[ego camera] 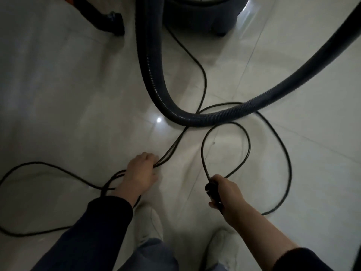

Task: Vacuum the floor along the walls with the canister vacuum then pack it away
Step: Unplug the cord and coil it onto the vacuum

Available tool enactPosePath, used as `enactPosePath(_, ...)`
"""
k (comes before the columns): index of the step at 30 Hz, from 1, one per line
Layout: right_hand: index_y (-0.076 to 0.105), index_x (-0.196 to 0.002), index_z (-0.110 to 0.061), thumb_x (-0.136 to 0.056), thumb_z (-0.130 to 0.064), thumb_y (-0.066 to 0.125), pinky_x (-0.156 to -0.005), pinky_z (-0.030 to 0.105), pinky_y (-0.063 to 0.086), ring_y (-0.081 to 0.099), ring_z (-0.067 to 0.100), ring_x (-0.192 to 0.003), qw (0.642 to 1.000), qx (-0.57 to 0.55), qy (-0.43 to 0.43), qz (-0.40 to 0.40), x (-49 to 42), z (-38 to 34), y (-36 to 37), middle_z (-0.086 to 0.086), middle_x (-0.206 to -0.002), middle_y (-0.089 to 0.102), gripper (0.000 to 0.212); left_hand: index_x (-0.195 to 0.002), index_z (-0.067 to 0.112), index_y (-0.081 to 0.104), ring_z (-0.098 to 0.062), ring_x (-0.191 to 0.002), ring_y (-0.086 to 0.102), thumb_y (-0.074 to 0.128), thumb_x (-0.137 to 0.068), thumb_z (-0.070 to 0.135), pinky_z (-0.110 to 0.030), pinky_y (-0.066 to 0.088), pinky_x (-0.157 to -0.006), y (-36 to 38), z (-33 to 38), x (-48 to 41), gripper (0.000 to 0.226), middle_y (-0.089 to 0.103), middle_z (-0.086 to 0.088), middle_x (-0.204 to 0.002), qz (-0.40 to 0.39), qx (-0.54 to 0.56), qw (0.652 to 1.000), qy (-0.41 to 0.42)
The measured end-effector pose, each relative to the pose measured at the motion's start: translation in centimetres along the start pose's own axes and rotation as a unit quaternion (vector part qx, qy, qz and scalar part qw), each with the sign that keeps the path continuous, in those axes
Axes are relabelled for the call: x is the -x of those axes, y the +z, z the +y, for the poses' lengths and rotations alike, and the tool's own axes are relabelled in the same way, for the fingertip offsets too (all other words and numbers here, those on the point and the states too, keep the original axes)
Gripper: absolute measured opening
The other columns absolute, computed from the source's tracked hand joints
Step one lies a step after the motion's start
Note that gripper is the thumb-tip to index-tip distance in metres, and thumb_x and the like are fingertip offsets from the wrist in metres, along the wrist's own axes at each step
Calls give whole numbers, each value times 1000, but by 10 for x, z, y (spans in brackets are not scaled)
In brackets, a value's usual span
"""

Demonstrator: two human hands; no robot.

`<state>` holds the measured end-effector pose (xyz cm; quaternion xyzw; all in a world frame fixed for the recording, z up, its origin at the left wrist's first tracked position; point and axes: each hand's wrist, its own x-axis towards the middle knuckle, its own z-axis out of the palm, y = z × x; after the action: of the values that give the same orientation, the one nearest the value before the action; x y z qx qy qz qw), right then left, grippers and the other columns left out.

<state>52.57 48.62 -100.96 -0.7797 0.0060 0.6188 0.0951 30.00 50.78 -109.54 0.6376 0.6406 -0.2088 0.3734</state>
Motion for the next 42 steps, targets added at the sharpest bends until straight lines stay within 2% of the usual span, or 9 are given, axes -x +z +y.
enactPosePath(5, 57, -77, -6, -94, -16, 51, -62, 33, 43, 50, 20, -61, 1000, -3, 2, -1, -32, 17, 4, 11, -68, 58, 21, -131, 17, 46, -28, -110, 59, 56, -91, 26, -34, 38, -94, 43, -2, -2, 42, 60, -7, -121, 43, -111, 993, -12)
enactPosePath(12, 52, -69, -5, -89, -13, 47, -41, 22, 22, 32, 17, -45, 997, -77, -2, -23, 65, -5, -33, 4, -50, 42, 22, -74, 9, 60, -26, -70, 58, 55, -93, 29, -33, 33, -58, -39, 5, 92, 28, 55, 1, -61, 29, 195, 980, -29)
enactPosePath(17, 50, -75, -7, -89, -18, 41, -33, 15, 15, 30, 13, -37, 979, -156, 7, -134, 214, -36, -59, 2, -49, 35, 20, -82, 10, 73, -7, -47, 36, 61, -92, 19, -27, 27, -49, -143, 44, 189, 18, 41, 13, -39, 21, 372, 926, -64)
enactPosePath(22, 49, -68, -7, -72, -19, 49, -35, 17, 13, 26, 12, -37, 937, -251, 5, -243, 340, -51, -71, 1, -50, 30, 12, -88, 12, 73, -7, -51, 35, 57, -96, 12, -18, 30, -47, -202, 76, 277, 17, 41, 9, -53, -13, 520, 853, -43)
enactPosePath(29, 50, -64, -8, -78, -20, 43, -34, 19, 13, 27, 11, -39, 874, -316, -4, -370, 433, -74, -65, -1, -52, 28, 20, -102, 26, 70, -2, -99, 59, 45, -82, -16, -13, 41, -81, -225, 94, 335, 53, 73, 17, -97, -103, 490, 865, 36)
enactPosePath(32, 48, -67, -9, -78, -20, 41, -36, 19, 13, 27, 9, -40, 856, -330, -41, -395, 443, -96, -58, -3, -53, 28, 17, -97, 17, 70, 0, -93, 66, 44, -87, -14, -13, 43, -82, -230, 102, 352, 42, 75, 7, -90, -207, 473, 850, 106)
enactPosePath(37, 51, -68, -8, -79, -16, 46, -41, 20, 30, 35, 14, -46, 928, -273, -134, -213, 436, -138, -62, 1, -57, 36, 15, -71, 1, 60, -12, -41, 38, 40, -77, 20, -23, 32, -46, -258, 91, 386, 28, 40, -2, -45, -194, 588, 781, 77)
enactPosePath(39, 55, -74, -9, -87, -13, 48, -51, 25, 42, 45, 16, -53, 978, -97, -165, -87, 431, -142, -72, 5, -64, 48, 15, -64, 6, 56, -10, -41, 24, 39, -77, 33, -26, 22, -46, -281, 86, 394, 35, 29, 2, -44, -129, 581, 801, 66)
enactPosePath(42, 57, -85, -8, -90, -9, 53, -53, 26, 44, 49, 16, -54, 978, 97, -185, 19, 434, -142, -84, 8, -67, 57, 7, -61, 11, 54, -10, -44, 27, 39, -85, 44, -26, 24, -47, -331, 85, 404, 44, 31, 4, -47, -69, 521, 846, 89)
